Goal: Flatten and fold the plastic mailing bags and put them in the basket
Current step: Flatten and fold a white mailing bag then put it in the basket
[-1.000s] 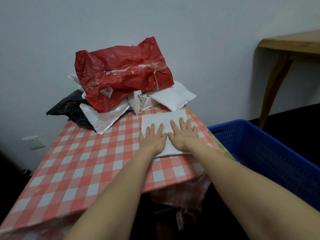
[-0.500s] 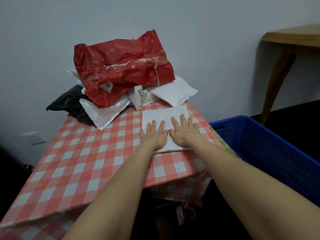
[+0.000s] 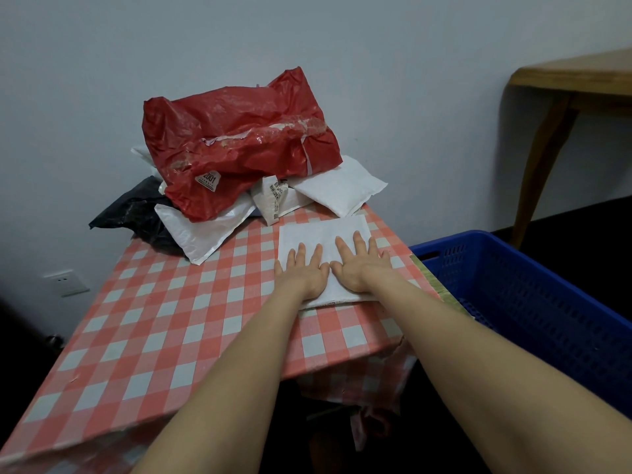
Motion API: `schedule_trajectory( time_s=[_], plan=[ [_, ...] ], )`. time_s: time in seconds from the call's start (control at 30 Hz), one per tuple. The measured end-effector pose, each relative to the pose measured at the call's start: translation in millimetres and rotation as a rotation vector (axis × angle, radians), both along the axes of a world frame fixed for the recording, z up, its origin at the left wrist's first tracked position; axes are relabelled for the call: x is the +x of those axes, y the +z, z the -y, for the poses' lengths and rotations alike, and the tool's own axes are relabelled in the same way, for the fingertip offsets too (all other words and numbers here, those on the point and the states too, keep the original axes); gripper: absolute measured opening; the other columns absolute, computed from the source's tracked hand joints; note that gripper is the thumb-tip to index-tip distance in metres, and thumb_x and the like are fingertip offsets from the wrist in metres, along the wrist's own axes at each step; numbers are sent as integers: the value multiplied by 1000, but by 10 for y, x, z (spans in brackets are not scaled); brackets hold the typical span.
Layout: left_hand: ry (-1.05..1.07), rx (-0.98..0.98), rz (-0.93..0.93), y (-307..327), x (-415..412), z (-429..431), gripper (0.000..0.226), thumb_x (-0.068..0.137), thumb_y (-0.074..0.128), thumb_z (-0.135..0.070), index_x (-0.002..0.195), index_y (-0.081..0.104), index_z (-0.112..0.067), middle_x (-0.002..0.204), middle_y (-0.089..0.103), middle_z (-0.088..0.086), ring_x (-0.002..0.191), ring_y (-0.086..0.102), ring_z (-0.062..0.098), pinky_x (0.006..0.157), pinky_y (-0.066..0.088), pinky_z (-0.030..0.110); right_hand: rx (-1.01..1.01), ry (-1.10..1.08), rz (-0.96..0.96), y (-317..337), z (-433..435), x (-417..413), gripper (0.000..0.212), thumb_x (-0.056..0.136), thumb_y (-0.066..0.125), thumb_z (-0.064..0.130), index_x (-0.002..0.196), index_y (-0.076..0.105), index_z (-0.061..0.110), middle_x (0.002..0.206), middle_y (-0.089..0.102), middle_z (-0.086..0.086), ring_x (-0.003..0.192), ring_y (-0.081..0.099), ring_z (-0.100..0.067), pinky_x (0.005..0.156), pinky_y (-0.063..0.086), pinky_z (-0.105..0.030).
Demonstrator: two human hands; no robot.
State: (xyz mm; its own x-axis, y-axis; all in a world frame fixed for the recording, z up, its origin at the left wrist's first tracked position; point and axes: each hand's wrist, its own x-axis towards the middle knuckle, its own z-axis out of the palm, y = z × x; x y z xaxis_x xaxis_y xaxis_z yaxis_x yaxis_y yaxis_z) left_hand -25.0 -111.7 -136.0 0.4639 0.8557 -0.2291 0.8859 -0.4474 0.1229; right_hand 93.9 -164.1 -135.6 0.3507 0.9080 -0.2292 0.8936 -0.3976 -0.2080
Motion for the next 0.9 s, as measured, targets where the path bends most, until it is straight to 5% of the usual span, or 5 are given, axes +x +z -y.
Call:
schedule_trajectory(
  time_s=[0.23, 0.4, 0.57, 0.9],
  plan=[
    [2, 3, 24, 13, -2, 1, 54, 101, 9, -46, 151, -7, -34, 160, -15, 1, 147, -11, 23, 118, -6, 49, -1, 5, -35, 27, -9, 19, 62, 100, 17, 54, 152, -12, 35, 159, -23, -3, 147, -15, -34, 118, -1, -54],
    [19, 89, 116, 135, 40, -83, 55, 102, 17, -44, 153, 8, -27, 161, 1, 7, 148, 3, 24, 119, 6, 49, 126, -4, -60, 174, -40, 156, 58, 100, 28, 50, 153, 14, 30, 161, -1, -6, 147, 7, -33, 116, 20, -51],
    [-22, 51, 112, 181, 160, -256, 54, 102, 15, -40, 153, -1, -29, 161, -7, 5, 148, -8, 25, 118, -1, 49, 108, 18, -49, 200, -191, 224, 58, 102, 22, 45, 154, 1, 31, 161, -14, -3, 148, -14, -32, 119, 2, -48],
    [-52, 13, 80, 2, 163, -336, 53, 102, 11, -45, 152, -4, -34, 160, -12, 0, 148, -10, 23, 118, -4, 48, 65, 8, -164, 63, -272, 245, 58, 102, 21, 49, 153, -2, 36, 161, -15, -3, 148, -13, -29, 119, -1, -50]
  ],
)
